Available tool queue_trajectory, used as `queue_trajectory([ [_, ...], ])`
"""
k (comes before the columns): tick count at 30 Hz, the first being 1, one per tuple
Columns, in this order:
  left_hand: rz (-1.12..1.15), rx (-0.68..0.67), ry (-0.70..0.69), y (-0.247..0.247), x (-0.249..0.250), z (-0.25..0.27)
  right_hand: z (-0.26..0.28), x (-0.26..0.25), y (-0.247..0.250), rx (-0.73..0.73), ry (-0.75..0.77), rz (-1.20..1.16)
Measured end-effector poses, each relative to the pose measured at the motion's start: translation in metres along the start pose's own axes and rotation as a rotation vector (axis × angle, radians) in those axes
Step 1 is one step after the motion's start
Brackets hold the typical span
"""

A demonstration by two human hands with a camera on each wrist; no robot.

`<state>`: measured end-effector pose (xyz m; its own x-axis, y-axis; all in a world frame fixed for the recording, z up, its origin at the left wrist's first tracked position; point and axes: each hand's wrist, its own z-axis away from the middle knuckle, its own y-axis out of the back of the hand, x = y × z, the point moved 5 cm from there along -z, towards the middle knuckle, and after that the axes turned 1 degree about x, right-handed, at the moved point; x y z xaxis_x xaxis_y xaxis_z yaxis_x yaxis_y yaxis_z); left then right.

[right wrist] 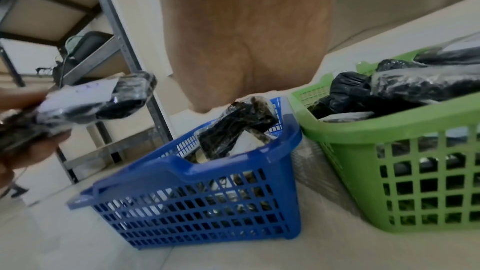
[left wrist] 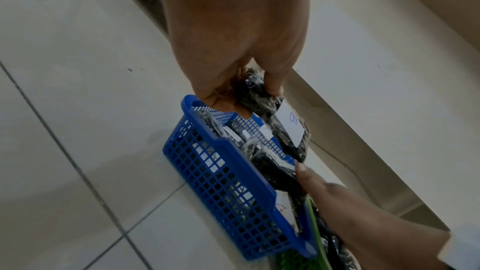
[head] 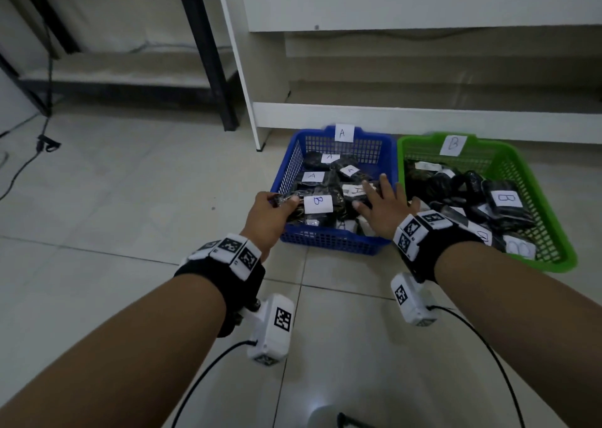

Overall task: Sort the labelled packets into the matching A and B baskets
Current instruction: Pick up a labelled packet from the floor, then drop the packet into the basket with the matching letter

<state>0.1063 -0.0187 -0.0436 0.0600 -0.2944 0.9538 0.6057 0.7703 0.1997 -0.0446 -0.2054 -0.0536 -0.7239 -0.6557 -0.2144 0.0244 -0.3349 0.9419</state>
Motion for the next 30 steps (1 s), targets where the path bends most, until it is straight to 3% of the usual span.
queue_trajectory([
  [2, 0.04, -0.011, -0.02, -0.011, 0.005, -0.001, 0.005, -0.001, 0.015, 0.147, 0.017, -0.226],
  [4, 0.087, -0.036, -0.036, -0.028, 0.013, 0.001, 0.01, -0.001, 0.032, 0.256, 0.068, -0.628],
  [6, 0.104, -0.085, -0.054, -0.048, 0.02, 0.0, 0.015, -0.004, 0.043, 0.176, 0.083, -0.927],
  [7, 0.105, -0.103, -0.059, -0.061, 0.026, 0.004, 0.019, -0.003, 0.048, 0.09, 0.084, -0.954],
  [9, 0.126, -0.107, -0.066, -0.083, 0.034, 0.005, 0.026, 0.004, 0.058, -0.01, 0.098, -0.905],
  [12, 0.016, -0.092, -0.129, -0.116, 0.044, 0.011, 0.029, 0.043, 0.073, 0.043, 0.028, -0.836],
  [14, -0.293, -0.12, -0.327, -0.134, 0.041, 0.018, 0.029, 0.08, 0.082, 0.141, -0.055, -0.843],
  [16, -0.819, -0.228, -0.513, -0.144, 0.024, 0.03, 0.03, 0.117, 0.09, 0.259, -0.166, -0.779],
  [18, -1.264, -0.382, -0.621, -0.15, -0.004, 0.04, 0.038, 0.157, 0.096, 0.38, -0.277, -0.706],
  [20, -1.463, -0.47, -0.659, -0.147, -0.021, 0.05, 0.05, 0.191, 0.096, 0.455, -0.363, -0.693],
  [26, -1.467, -0.288, -0.879, -0.147, -0.03, 0.053, 0.055, 0.223, 0.077, 0.454, -0.375, -0.533],
  [30, -1.238, -0.139, -0.939, -0.149, -0.023, 0.051, 0.038, 0.206, 0.055, 0.424, -0.383, -0.622],
])
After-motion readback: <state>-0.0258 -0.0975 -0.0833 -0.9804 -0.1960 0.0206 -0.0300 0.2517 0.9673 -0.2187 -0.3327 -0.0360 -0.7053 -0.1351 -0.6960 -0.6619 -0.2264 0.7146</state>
